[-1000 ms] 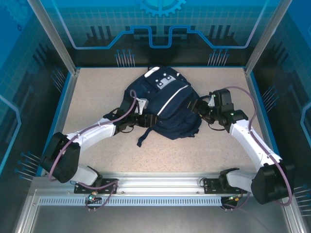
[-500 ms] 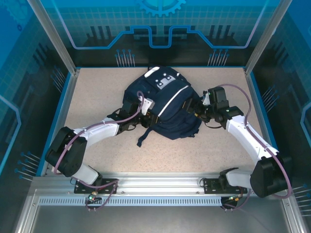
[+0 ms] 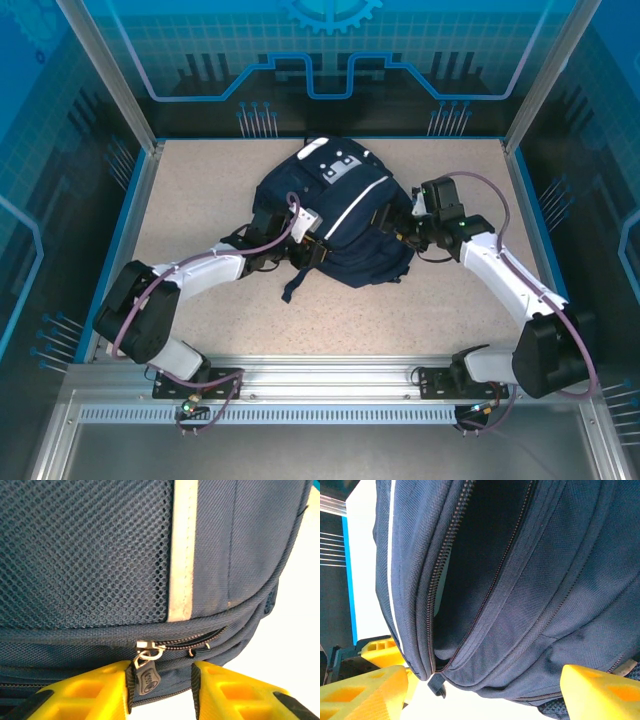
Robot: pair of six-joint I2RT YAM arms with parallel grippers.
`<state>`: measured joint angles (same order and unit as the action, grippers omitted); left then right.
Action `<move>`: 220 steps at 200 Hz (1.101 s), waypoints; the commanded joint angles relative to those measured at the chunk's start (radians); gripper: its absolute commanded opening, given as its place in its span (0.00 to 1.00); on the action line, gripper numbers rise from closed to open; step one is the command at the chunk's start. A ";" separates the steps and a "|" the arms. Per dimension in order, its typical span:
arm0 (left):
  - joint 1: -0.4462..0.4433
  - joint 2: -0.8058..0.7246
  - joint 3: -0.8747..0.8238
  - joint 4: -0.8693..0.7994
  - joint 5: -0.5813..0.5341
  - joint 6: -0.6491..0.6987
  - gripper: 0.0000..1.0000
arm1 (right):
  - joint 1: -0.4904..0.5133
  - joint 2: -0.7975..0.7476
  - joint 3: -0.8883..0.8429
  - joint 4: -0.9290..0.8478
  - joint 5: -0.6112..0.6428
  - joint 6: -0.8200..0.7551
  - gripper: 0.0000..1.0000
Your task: Pack the student bag
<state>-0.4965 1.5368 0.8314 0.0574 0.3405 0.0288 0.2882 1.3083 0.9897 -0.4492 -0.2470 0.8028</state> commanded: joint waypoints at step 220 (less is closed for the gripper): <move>-0.109 -0.170 -0.124 0.052 0.032 -0.174 0.00 | 0.203 0.212 -0.088 0.274 0.082 0.207 0.23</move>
<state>-0.5587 1.4189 0.7265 0.0834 0.3267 -0.1001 0.4412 1.4956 0.9287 -0.3149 -0.1886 0.9230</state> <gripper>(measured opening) 0.047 0.258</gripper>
